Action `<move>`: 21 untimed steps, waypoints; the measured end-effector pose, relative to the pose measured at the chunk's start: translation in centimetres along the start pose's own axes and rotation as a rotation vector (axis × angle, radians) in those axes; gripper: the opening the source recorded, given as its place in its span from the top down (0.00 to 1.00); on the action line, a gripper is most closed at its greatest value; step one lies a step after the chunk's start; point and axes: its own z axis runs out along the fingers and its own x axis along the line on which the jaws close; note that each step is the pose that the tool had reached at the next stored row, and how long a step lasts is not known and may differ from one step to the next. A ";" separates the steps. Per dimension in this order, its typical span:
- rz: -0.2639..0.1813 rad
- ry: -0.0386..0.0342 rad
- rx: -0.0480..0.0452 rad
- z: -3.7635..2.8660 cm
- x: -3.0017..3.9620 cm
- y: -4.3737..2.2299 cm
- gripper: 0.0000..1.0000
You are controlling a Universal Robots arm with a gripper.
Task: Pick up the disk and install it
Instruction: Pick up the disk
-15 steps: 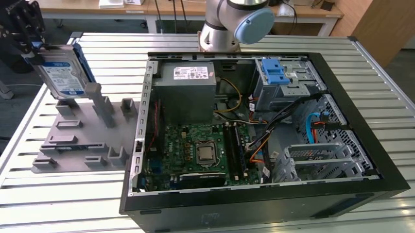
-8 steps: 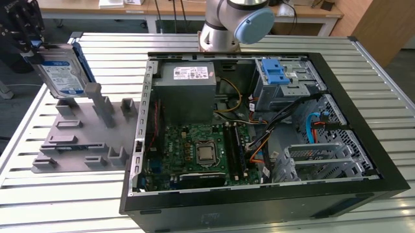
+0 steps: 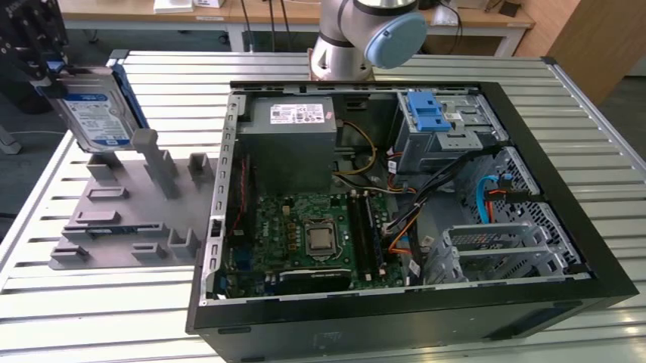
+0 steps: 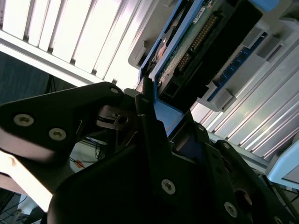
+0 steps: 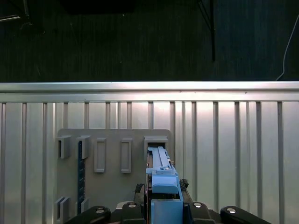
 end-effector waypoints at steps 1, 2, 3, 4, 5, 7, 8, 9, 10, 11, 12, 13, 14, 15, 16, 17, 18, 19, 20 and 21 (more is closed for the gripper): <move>0.000 0.0000 -0.0001 -0.04 0.00 0.00 0.64; 0.000 0.0000 -0.0001 -0.08 0.00 0.00 0.64; 0.000 0.0000 0.0000 -0.12 0.00 0.00 0.64; 0.000 0.0001 -0.0001 -0.17 0.00 0.00 0.64; 0.000 0.0000 0.0000 -0.20 0.00 0.00 0.64; 0.000 0.0000 0.0000 -0.27 0.00 0.00 0.64; 0.000 0.0000 0.0001 -0.30 0.00 0.00 0.64; 0.000 0.0000 0.0000 -0.33 0.00 0.01 0.64; 0.000 0.0000 0.0000 -0.36 0.00 0.01 0.64; 0.000 0.0000 0.0000 -0.39 0.00 0.01 0.64; 0.000 0.0000 0.0000 -0.42 0.00 0.01 0.64; 0.000 0.0000 0.0000 -0.45 0.00 0.01 0.64; 0.000 0.0000 -0.0001 -0.49 0.00 0.01 0.64; 0.000 0.0000 0.0000 -0.51 0.00 0.01 0.64; 0.000 0.0000 0.0000 -0.54 0.00 0.01 0.64; 0.000 0.0000 0.0000 -0.57 0.00 0.01 0.64; 0.000 0.0000 0.0000 -0.60 0.00 0.01 0.64; 0.000 0.0000 0.0000 -0.62 0.00 0.01 0.64; 0.000 0.0000 0.0001 -0.64 0.00 0.01 0.64; 0.000 0.0000 0.0000 -0.66 0.01 0.01 0.64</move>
